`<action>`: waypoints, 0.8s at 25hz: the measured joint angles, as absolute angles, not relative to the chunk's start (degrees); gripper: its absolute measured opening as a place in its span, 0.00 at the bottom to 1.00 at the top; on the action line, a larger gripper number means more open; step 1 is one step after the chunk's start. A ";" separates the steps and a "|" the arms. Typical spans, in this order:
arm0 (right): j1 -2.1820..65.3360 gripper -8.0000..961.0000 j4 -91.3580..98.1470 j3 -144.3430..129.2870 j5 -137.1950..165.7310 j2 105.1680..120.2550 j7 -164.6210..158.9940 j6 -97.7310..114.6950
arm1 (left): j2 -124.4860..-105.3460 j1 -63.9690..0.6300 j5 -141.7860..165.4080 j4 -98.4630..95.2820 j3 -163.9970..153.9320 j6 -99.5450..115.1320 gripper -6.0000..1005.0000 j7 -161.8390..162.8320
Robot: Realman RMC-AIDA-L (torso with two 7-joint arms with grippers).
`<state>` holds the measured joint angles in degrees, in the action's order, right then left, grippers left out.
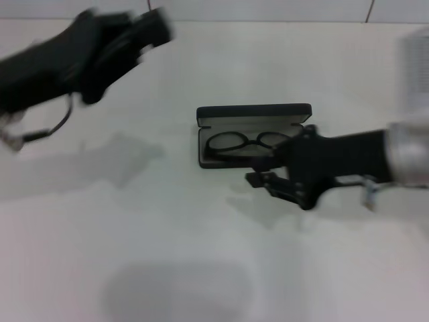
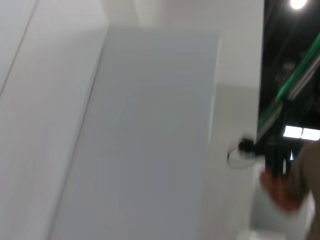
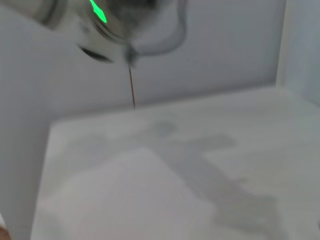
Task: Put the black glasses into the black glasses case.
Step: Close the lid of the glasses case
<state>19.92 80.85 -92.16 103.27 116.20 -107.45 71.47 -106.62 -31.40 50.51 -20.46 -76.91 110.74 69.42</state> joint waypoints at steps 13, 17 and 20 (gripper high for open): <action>8.84 0.23 58.59 -69.22 86.06 115.78 -91.58 92.37 | -111.24 -50.85 85.83 -27.10 -76.55 76.10 0.15 86.97; 9.13 0.23 53.22 -64.86 85.03 115.86 -87.68 95.84 | -113.74 -51.75 92.33 -27.87 -76.53 69.30 0.32 88.01; 9.27 0.23 51.81 -64.09 84.34 115.85 -86.53 96.42 | -114.33 -52.04 95.50 -27.87 -76.50 66.41 0.32 89.00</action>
<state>9.27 51.81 -64.09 84.34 115.85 -86.53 96.42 -114.33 -52.04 95.50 -27.87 -76.50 66.41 89.00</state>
